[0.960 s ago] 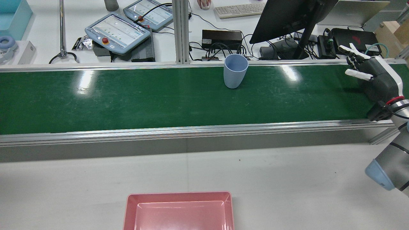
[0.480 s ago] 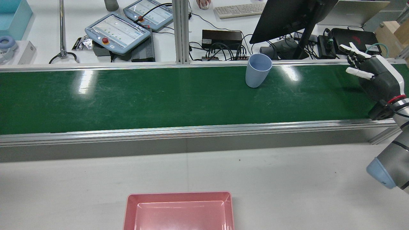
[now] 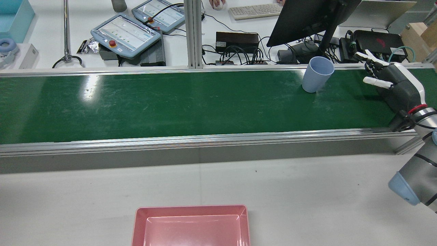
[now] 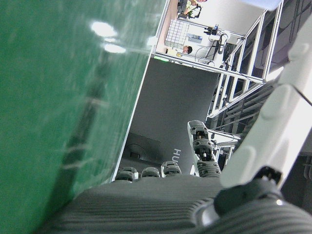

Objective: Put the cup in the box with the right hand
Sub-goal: 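Close the right hand around the light blue cup on the belt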

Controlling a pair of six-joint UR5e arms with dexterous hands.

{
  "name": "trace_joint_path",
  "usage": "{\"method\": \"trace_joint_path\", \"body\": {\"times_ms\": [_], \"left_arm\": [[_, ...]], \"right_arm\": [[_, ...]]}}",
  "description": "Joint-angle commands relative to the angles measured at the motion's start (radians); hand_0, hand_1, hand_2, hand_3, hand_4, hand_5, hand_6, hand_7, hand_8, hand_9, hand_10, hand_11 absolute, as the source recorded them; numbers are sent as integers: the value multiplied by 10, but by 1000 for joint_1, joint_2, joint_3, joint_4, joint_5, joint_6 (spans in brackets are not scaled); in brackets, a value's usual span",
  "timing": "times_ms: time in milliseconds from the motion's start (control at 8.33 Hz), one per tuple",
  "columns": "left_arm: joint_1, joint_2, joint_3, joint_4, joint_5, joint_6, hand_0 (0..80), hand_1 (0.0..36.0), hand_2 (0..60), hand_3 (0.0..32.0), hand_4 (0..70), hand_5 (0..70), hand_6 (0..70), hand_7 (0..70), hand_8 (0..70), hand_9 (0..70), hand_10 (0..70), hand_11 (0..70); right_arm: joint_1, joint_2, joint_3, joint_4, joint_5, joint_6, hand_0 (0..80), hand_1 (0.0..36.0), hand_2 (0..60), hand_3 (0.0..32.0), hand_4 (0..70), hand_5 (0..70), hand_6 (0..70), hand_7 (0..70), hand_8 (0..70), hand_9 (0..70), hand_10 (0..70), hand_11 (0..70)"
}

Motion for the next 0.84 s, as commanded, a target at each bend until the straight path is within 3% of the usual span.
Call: {"method": "trace_joint_path", "body": {"times_ms": [0, 240, 360, 480, 600, 720], "left_arm": [[-1, 0, 0, 0, 2, 0, 0, 0, 0, 0, 0, 0, 0, 0, 0, 0, 0, 0], [1, 0, 0, 0, 0, 0, 0, 0, 0, 0, 0, 0, 0, 0, 0, 0, 0, 0], [1, 0, 0, 0, 0, 0, 0, 0, 0, 0, 0, 0, 0, 0, 0, 0, 0, 0], [-1, 0, 0, 0, 0, 0, 0, 0, 0, 0, 0, 0, 0, 0, 0, 0, 0, 0], [-1, 0, 0, 0, 0, 0, 0, 0, 0, 0, 0, 0, 0, 0, 0, 0, 0, 0], [-1, 0, 0, 0, 0, 0, 0, 0, 0, 0, 0, 0, 0, 0, 0, 0, 0, 0]], "right_arm": [[-11, 2, -1, 0, 0, -1, 411, 104, 71, 0, 0, 36, 26, 46, 9, 4, 10, 28], [-10, 2, -2, 0, 0, -2, 411, 104, 73, 0, 0, 35, 28, 56, 9, 8, 14, 33], [6, 3, -5, 0, 0, -2, 405, 99, 82, 0, 0, 34, 41, 120, 23, 44, 20, 40], [16, 6, -12, -3, 0, -4, 366, 128, 373, 0, 149, 47, 152, 619, 202, 383, 131, 195], [27, 3, -12, -6, 0, -7, 295, 166, 600, 0, 287, 81, 262, 700, 440, 700, 284, 412], [51, 3, -9, -6, 0, -17, 307, 162, 600, 0, 318, 90, 294, 700, 497, 700, 335, 475]]}}
